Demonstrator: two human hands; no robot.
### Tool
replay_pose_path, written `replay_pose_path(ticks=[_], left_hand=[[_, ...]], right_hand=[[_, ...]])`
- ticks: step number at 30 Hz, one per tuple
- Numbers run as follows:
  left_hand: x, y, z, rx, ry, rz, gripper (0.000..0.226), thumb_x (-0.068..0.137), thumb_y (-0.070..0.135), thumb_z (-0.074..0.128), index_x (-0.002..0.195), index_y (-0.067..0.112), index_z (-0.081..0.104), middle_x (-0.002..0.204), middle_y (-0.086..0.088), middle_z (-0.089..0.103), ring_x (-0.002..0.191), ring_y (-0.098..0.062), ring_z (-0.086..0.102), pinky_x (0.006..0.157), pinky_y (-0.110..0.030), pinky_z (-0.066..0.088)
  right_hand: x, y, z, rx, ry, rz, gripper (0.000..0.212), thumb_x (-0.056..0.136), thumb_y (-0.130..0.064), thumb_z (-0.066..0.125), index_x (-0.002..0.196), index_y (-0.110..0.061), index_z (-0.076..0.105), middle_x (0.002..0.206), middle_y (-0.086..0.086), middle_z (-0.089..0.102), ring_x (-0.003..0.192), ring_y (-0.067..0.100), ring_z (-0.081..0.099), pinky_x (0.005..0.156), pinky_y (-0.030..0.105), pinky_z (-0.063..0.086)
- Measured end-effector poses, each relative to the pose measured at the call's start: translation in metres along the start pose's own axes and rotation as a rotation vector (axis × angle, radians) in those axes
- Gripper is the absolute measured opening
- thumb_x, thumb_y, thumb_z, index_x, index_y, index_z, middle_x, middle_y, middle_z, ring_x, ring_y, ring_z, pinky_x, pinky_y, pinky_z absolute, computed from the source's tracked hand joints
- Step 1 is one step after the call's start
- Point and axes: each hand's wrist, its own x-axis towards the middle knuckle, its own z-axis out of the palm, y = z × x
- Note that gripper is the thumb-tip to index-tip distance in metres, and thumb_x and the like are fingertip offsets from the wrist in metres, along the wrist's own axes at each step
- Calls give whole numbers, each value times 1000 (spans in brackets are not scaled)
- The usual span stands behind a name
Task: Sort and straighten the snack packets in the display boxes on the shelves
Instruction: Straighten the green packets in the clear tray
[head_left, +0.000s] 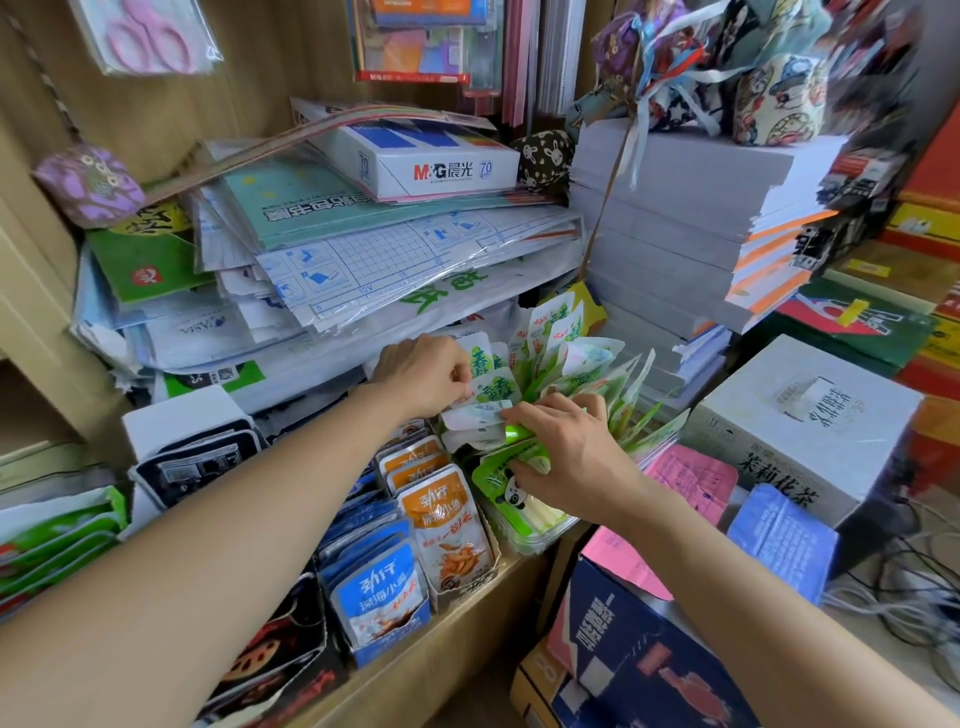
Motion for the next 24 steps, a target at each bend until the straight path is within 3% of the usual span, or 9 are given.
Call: replay_pose_path(ticks=[7,12,20,24], left_hand=[[-11,-2,-3,-149,130,9,7,94,30,70,96,29,76,93,8,75,84,-15,68,74,-32,54],[-13,-1,-13,-204,296,79,13,94,22,70,104,21,79,95,1,78,82,-18,68,81,-30,52],[-5,-8,-60,-117,430,219,14,92,17,72,105,16,79,98,-2,78,90,-24,74,93,-39,55],[-1,-7,-79,-37,336,292,15,93,14,71,106,13,79,102,-4,78,95,-24,73,91,-21,45]], right_hand=[[-2,0,-2,17,-27,6,43,76,-36,62,116,-21,58,103,-8,70,102,21,52,90,43,28],[-2,-1,-8,47,-31,11,33,75,-35,63,105,-27,54,101,-11,64,99,18,53,89,45,31],[-4,2,-17,105,104,20,28,75,-30,73,96,-22,56,88,-12,56,90,15,53,86,42,33],[0,5,-27,135,203,46,30,78,-26,77,101,-20,58,93,-11,60,91,15,56,85,39,34]])
